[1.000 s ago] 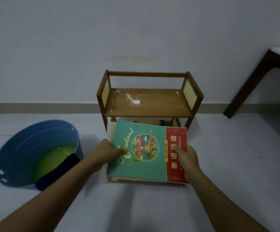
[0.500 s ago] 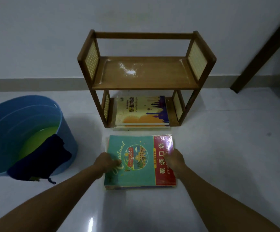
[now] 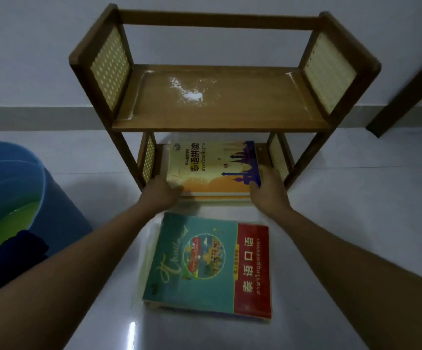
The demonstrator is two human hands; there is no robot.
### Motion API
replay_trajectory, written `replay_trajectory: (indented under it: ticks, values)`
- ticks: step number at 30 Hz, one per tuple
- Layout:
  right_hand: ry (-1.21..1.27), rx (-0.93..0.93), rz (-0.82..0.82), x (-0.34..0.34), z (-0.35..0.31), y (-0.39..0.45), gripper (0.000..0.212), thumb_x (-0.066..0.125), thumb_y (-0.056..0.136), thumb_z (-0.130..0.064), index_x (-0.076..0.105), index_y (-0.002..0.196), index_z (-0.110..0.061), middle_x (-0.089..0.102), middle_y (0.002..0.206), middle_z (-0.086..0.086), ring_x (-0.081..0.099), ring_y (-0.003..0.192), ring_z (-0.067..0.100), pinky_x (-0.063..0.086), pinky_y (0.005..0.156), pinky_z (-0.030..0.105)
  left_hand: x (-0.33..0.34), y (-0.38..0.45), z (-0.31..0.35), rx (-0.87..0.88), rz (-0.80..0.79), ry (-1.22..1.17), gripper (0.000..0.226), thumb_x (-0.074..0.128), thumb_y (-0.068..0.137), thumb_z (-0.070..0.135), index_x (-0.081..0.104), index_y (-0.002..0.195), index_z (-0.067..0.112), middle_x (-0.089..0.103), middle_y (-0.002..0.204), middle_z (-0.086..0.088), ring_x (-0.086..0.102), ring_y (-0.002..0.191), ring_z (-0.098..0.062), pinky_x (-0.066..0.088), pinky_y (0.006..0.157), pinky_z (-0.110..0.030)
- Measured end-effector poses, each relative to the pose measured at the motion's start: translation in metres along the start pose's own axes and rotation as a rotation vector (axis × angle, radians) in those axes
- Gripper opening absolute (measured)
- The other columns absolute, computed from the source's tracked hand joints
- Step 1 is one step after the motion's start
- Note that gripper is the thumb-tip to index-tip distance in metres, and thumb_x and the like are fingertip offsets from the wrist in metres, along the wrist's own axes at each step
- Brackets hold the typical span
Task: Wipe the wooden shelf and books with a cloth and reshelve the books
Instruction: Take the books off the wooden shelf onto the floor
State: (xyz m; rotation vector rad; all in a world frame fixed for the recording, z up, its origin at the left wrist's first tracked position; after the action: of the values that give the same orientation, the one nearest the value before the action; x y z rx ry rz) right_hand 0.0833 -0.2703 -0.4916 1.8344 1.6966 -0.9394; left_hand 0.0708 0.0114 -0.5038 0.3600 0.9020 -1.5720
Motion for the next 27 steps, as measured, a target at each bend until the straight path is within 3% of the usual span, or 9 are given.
replay_trajectory:
  ticks: [3,6,8,12,15,18,21,24,27]
  values:
    - [-0.066,0.038,-0.151,0.041,0.034,0.064,0.064,0.037,0.072,-0.051,0.046,0.13,-0.026,0.058,0.121,0.002,0.059,0.106,0.023,0.055,0.084,0.041,0.014,0.052,-0.016,-0.142,0.0,-0.15,0.056,0.065,0.081,0.039,0.051,0.127,0.011,0.06,0.121,-0.009,0.059,0.11,-0.026,0.053,0.093,-0.046]
    - [0.008,0.126,-0.207,0.054,0.033,0.067,0.054,0.048,0.083,-0.04,0.046,0.13,-0.013,0.059,0.116,0.005,0.059,0.106,0.029,0.053,0.083,0.041,0.044,0.098,-0.06,-0.31,-0.074,-0.216,0.092,0.066,0.058,0.056,0.048,0.131,0.004,0.056,0.131,-0.016,0.055,0.117,-0.035,0.047,0.1,-0.05]
    - [0.092,0.235,-0.141,0.051,0.038,0.064,0.041,0.054,0.088,-0.035,0.054,0.121,-0.012,0.062,0.108,0.004,0.061,0.099,0.028,0.054,0.082,0.042,0.04,0.094,-0.053,-0.363,-0.041,-0.295,0.085,0.066,0.058,0.051,0.054,0.127,0.003,0.058,0.128,-0.019,0.056,0.116,-0.039,0.048,0.099,-0.052]
    - [0.399,0.516,-0.06,0.054,0.062,0.063,0.04,0.058,0.09,-0.042,0.057,0.112,-0.008,0.058,0.089,0.006,0.058,0.088,0.027,0.051,0.076,0.038,0.033,0.078,-0.024,-0.355,-0.052,-0.673,0.04,0.06,0.089,0.025,0.053,0.124,0.007,0.062,0.118,-0.016,0.062,0.102,-0.031,0.055,0.083,-0.045]
    - [0.617,0.627,-0.072,0.058,0.067,0.06,0.048,0.062,0.091,-0.037,0.054,0.123,-0.002,0.061,0.113,0.014,0.059,0.102,0.03,0.052,0.087,0.041,0.042,0.067,-0.025,-0.408,-0.198,-0.869,0.035,0.053,0.093,0.025,0.051,0.123,0.008,0.059,0.106,-0.013,0.059,0.084,-0.024,0.049,0.065,-0.034]
    - [0.703,0.631,-0.074,0.05,0.065,0.05,0.051,0.063,0.091,-0.032,0.052,0.131,-0.002,0.06,0.127,0.015,0.059,0.111,0.031,0.051,0.089,0.039,0.046,0.05,-0.023,-0.472,-0.213,-0.945,0.016,0.046,0.096,0.024,0.054,0.092,0.01,0.054,0.077,-0.004,0.049,0.066,-0.013,0.041,0.061,-0.022]
    - [0.739,0.635,-0.055,0.032,0.06,0.028,0.058,0.065,0.088,-0.038,0.051,0.133,-0.004,0.057,0.13,0.01,0.057,0.112,0.028,0.05,0.095,0.038,0.044,0.024,-0.013,-0.505,-0.19,-0.952,0.018,0.043,0.098,0.017,0.05,0.082,0.012,0.048,0.063,-0.001,0.043,0.056,-0.009,0.033,0.054,-0.017]
    - [0.728,0.624,0.005,0.007,0.054,-0.002,0.065,0.066,0.087,-0.041,0.046,0.136,-0.004,0.056,0.132,0.013,0.057,0.113,0.028,0.05,0.094,0.038,0.018,0.001,-0.009,-0.402,-0.008,-0.813,0.013,0.058,0.091,0.022,0.057,0.086,0.011,0.057,0.072,-0.006,0.055,0.058,-0.015,0.045,0.053,-0.026]
    - [0.752,0.614,0.032,-0.014,0.044,-0.044,0.039,0.065,0.089,-0.035,0.059,0.113,-0.005,0.068,0.094,0.009,0.065,0.079,0.021,0.055,0.071,0.033,0.008,-0.028,-0.009,-0.381,0.041,-0.724,0.028,0.063,0.083,0.035,0.061,0.089,0.008,0.062,0.075,-0.01,0.058,0.058,-0.021,0.048,0.054,-0.029]
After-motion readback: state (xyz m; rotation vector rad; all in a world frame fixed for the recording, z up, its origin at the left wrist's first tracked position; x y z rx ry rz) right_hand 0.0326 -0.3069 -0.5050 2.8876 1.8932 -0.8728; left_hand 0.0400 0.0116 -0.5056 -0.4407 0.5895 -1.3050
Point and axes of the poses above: each hand's wrist, its own y-axis towards the middle knuckle, its own x-axis out of the palm, z = x × y, the point moved 10 cm from there along y, towards the middle knuckle
